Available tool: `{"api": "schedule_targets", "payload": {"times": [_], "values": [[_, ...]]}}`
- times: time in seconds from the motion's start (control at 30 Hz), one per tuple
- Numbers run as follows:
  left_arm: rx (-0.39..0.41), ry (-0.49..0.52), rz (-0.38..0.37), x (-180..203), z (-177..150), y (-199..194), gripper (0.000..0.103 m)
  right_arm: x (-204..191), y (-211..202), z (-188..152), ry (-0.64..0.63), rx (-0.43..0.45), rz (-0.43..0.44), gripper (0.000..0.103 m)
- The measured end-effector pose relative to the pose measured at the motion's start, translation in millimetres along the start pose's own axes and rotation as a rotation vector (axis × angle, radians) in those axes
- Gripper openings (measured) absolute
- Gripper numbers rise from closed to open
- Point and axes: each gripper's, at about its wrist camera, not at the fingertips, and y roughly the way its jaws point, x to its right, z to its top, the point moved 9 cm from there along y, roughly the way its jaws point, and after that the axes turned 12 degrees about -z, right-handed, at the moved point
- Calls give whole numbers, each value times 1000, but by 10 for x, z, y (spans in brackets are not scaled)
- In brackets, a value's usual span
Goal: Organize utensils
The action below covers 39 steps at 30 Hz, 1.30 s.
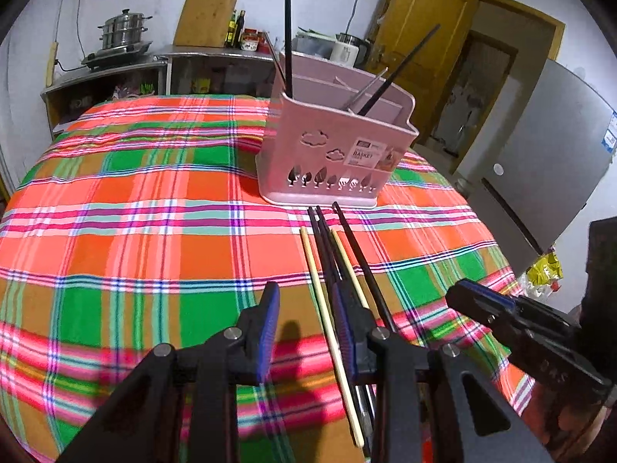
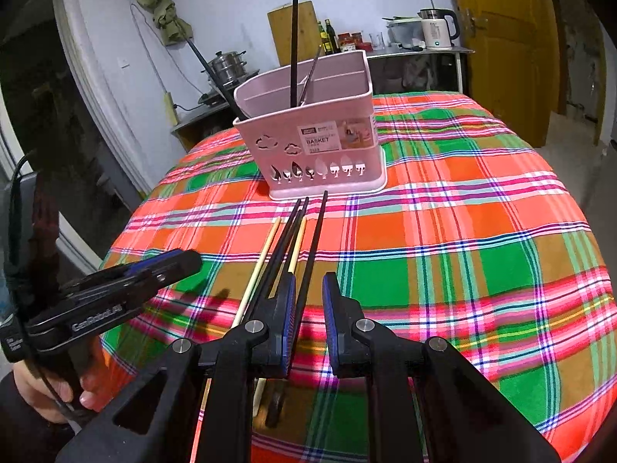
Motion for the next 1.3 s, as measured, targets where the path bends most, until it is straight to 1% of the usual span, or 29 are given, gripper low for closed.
{"api": "schedule_targets", "payload": {"times": [0.2,0.47,0.6,0.7,0.77,0.83,0.93,1.17,1.3], "values": [[-49,-7,8,-59,23,301,30,40,80,-10,6,-14,0,15],[-76,-9,19,-56,50,474,30,148,149,-14,26,-26,-10,15],[-104,-2,41,-78,27,559,24,142,167,-5,28,-28,-8,15],[-108,-3,54,-116,33,595,19,132,178,1,27,-30,-7,15],[-108,-5,60,-129,33,601,16,118,184,10,27,-30,-4,15],[-112,3,81,-144,25,601,9,113,192,15,27,-30,-2,15],[-116,3,77,-161,13,576,6,83,213,30,23,-32,2,15],[-103,-28,100,-350,-11,434,6,-90,324,147,-7,-35,24,14],[-90,-62,112,-471,-26,348,6,-244,518,180,-35,-69,37,14]]}}
